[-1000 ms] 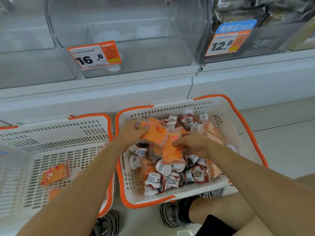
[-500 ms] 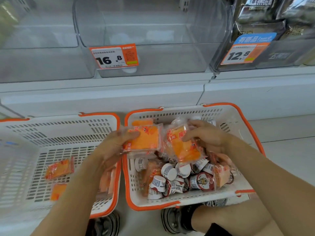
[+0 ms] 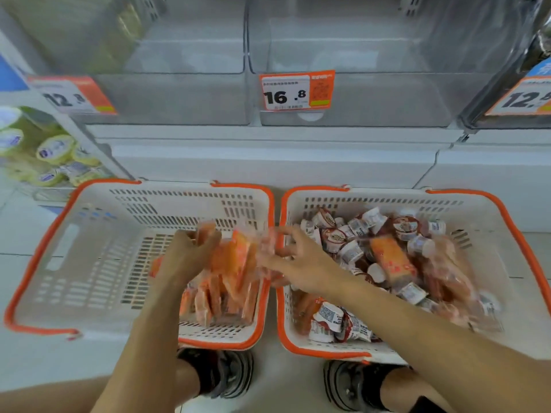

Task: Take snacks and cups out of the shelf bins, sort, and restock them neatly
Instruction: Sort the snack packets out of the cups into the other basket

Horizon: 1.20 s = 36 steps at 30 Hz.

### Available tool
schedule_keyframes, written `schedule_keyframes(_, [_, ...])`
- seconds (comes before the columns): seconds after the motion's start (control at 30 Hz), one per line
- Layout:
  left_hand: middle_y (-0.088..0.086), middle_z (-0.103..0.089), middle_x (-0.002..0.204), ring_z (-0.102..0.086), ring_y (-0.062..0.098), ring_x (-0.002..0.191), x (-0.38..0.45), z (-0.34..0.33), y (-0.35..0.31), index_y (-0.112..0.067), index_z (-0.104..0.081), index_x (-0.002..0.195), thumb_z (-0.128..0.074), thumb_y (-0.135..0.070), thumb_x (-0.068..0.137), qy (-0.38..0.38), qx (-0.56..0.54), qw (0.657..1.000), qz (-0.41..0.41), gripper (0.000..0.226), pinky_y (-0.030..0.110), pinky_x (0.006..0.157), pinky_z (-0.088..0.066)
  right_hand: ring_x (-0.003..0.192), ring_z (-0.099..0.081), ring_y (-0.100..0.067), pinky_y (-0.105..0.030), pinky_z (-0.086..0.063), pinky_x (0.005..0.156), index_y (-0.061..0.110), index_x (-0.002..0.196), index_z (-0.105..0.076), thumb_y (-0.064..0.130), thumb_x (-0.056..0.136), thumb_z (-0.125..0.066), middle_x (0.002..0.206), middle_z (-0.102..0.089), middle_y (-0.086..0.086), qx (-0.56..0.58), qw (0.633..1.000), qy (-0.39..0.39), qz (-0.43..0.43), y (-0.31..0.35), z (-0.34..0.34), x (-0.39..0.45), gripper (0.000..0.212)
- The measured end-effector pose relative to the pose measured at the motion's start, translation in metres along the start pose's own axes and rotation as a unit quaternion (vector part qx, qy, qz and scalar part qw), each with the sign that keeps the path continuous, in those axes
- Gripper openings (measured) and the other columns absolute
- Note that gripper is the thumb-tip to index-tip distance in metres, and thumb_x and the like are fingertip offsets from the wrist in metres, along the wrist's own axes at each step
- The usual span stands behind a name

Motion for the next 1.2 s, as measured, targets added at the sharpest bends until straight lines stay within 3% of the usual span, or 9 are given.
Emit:
schedule_keyframes(0.1, [0.014,-0.061,0.130,-0.059,0.030,0.118,-0.004,-0.006,-0.009,-0.005,-0.052,0.135,-0.062,-0.053,0.091,-0.023,0.026,0.999,-0.022,0.066,0.038,0.093,-0.045,0.088,-0.070,-0.007,-0.033,-0.059,0.085,0.032,0.134,-0.045,0.043,0.088,-0.074,0.114,-0.065,0.012,-0.090,0.996,-0.004,-0.019,-0.011,0.009,0.000,0.055])
schedule_keyframes(0.23, [-0.003,-0.067,0.100,-0.061,0.012,0.088,-0.040,-0.007,-0.076,-0.015,-0.063,0.114,-0.064,-0.031,0.094,-0.097,-0.037,0.975,-0.195,0.025,0.031,0.081,-0.049,0.072,-0.061,0.005,-0.023,-0.048,0.073,0.023,0.110,-0.068,0.038,0.091,-0.070,0.096,-0.068,0.013,-0.200,0.976,-0.085,-0.019,-0.026,0.076,0.001,0.024])
schedule_keyframes(0.33, [-0.014,-0.066,0.088,-0.061,0.000,0.079,-0.062,-0.062,-0.104,-0.025,-0.064,0.102,-0.064,-0.031,0.093,0.030,0.006,0.962,-0.273,0.011,0.016,0.074,-0.049,0.097,-0.061,-0.011,-0.024,-0.046,0.078,0.022,0.115,-0.066,0.041,0.092,-0.068,0.112,-0.066,0.007,-0.334,0.928,-0.140,-0.081,-0.055,0.142,-0.007,0.030])
schedule_keyframes(0.43, [-0.010,-0.066,0.099,-0.062,0.005,0.088,-0.082,-0.140,-0.105,-0.021,-0.065,0.112,-0.064,-0.037,0.094,0.189,0.122,0.921,-0.318,0.024,0.018,0.078,-0.050,0.087,-0.059,-0.009,-0.025,-0.043,0.070,0.019,0.121,-0.065,0.038,0.092,-0.066,0.103,-0.065,0.009,-0.372,0.898,-0.198,-0.127,-0.089,0.196,-0.030,0.034])
schedule_keyframes(0.53, [0.001,-0.065,0.117,-0.060,0.014,0.100,-0.088,-0.198,-0.089,-0.015,-0.059,0.124,-0.064,-0.041,0.093,0.265,0.189,0.899,-0.293,0.041,0.029,0.084,-0.048,0.077,-0.056,-0.008,-0.024,-0.041,0.066,0.018,0.136,-0.056,0.035,0.090,-0.069,0.085,-0.058,0.016,-0.382,0.896,-0.194,-0.118,-0.112,0.211,-0.047,0.051])
schedule_keyframes(0.67, [0.000,-0.064,0.124,-0.061,0.014,0.107,-0.085,-0.239,-0.061,-0.015,-0.054,0.129,-0.069,-0.042,0.086,0.329,0.205,0.886,-0.253,0.053,0.036,0.094,-0.051,0.116,-0.061,-0.026,-0.047,-0.031,0.115,0.022,0.145,-0.040,0.046,0.089,-0.065,0.113,-0.069,0.001,-0.408,0.890,-0.142,-0.141,-0.149,0.201,-0.046,0.065])
schedule_keyframes(0.93, [-0.015,-0.061,0.100,-0.059,-0.005,0.082,-0.085,-0.239,-0.062,-0.026,-0.063,0.106,-0.082,-0.030,0.074,0.285,0.186,0.892,-0.296,0.037,0.014,0.076,-0.046,0.103,-0.064,-0.019,-0.043,-0.055,0.094,0.022,0.134,-0.048,0.058,0.048,-0.088,0.118,-0.063,0.001,-0.277,0.933,-0.184,-0.140,-0.153,0.198,-0.027,0.100])
schedule_keyframes(1.1, [-0.002,-0.070,0.096,-0.066,0.013,0.085,-0.079,-0.234,-0.056,-0.013,-0.067,0.107,-0.084,-0.024,0.072,0.288,0.211,0.895,-0.265,0.041,0.029,0.077,-0.056,0.094,-0.065,-0.018,-0.024,-0.050,0.069,0.016,0.116,-0.060,0.037,0.063,-0.093,0.105,-0.066,0.001,-0.265,0.936,-0.177,-0.147,-0.135,0.195,-0.029,0.066])
schedule_keyframes(1.2, [0.000,-0.069,0.096,-0.064,0.015,0.083,-0.080,-0.225,-0.060,-0.010,-0.065,0.115,-0.087,-0.028,0.068,0.258,0.202,0.904,-0.274,0.055,0.031,0.075,-0.056,0.098,-0.064,-0.022,-0.037,-0.056,0.085,0.008,0.118,-0.061,0.026,0.065,-0.092,0.113,-0.067,-0.005,-0.242,0.941,-0.151,-0.182,-0.133,0.193,-0.034,0.064])
Point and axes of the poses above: each hand's wrist, its own x-axis towards the middle knuckle, its own z-axis out of the back of the hand, y = z × x, the point moved 9 cm from there along x, towards the middle knuckle
